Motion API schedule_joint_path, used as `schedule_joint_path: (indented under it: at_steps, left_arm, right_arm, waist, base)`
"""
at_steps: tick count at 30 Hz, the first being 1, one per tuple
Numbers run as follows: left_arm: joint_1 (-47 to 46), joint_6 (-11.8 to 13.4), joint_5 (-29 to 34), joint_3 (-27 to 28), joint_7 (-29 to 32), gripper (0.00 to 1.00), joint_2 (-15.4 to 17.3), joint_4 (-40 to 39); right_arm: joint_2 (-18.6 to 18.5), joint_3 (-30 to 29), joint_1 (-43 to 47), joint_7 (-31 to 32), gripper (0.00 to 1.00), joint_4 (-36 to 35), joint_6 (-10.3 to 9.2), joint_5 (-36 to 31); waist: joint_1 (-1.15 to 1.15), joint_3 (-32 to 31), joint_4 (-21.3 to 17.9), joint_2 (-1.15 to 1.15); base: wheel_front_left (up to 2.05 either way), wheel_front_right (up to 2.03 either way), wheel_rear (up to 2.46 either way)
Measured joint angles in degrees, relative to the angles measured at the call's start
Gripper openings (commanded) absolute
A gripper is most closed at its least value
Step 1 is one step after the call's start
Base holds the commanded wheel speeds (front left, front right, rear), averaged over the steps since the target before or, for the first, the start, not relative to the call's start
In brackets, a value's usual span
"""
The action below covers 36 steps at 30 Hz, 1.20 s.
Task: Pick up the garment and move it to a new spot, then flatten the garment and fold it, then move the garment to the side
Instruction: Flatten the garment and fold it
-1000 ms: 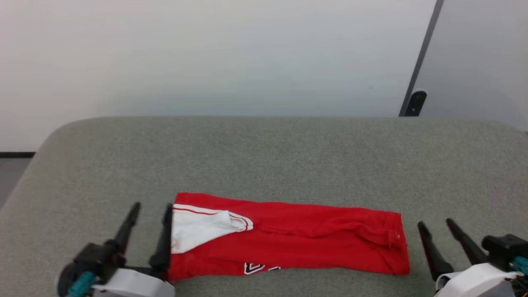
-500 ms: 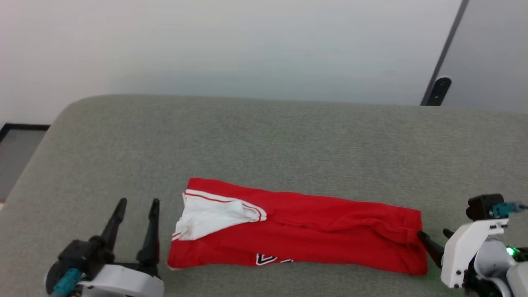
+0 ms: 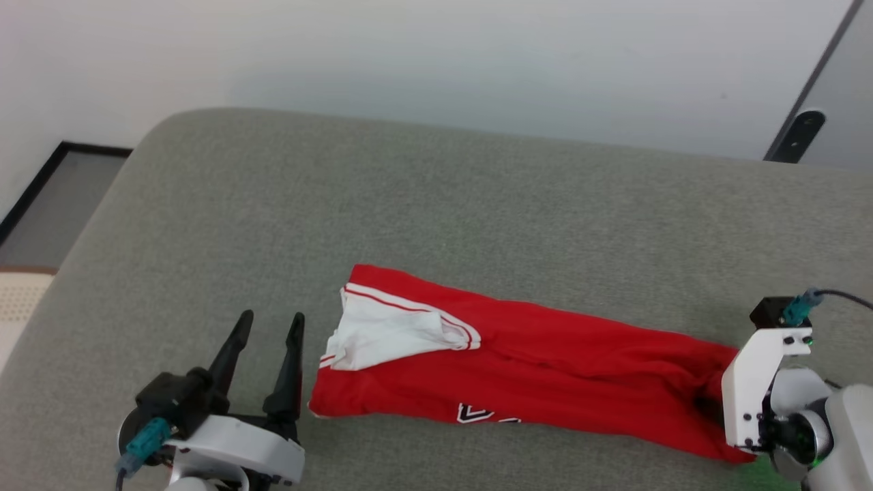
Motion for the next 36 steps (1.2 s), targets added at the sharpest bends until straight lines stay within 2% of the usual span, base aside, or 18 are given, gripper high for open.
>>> schedule_joint_path:
  at_steps: [9,10,11,27,36]
  left_arm:
    - [-1.5,-0.2,-1.5,-0.8,0.0,1.00,-0.2,1.3]
    - [-1.7,-0.2,-1.5,-0.8,0.0,1.00,-0.2,1.4]
    - [-1.9,-0.2,-1.7,-0.8,0.0,1.00,-0.2,1.4]
    - [-2.2,-0.2,-2.9,-0.8,0.0,1.00,0.1,1.8]
    - [-2.1,-0.2,-3.6,-0.4,0.0,1.00,1.0,1.9]
  right_arm:
    - [1.9,-3.3,-3.7,2.4,1.00,3.2,0.00,-5.4]
    - [1.9,-3.3,-3.9,2.3,0.37,3.2,0.00,-5.9]
    - [1.8,-3.3,-3.9,2.2,0.00,3.3,0.00,-6.1]
    - [1.6,-5.2,-5.1,2.7,0.00,3.7,0.11,-5.2]
    - [-4.8,-8.7,-5.1,2.2,0.00,4.6,0.09,-4.8]
  waist:
    - [0.00,2.5,2.4,0.00]
    - [0.00,2.6,2.5,0.00]
    - [0.00,2.8,2.7,0.00]
    - [0.00,3.2,1.9,0.00]
    - [0.00,2.8,1.5,0.00]
  base:
    - [0.00,0.00,0.00]
    - [0.00,0.00,0.00]
    - [0.00,0.00,0.00]
    - [0.00,0.00,0.00]
    - [0.00,0.00,0.00]
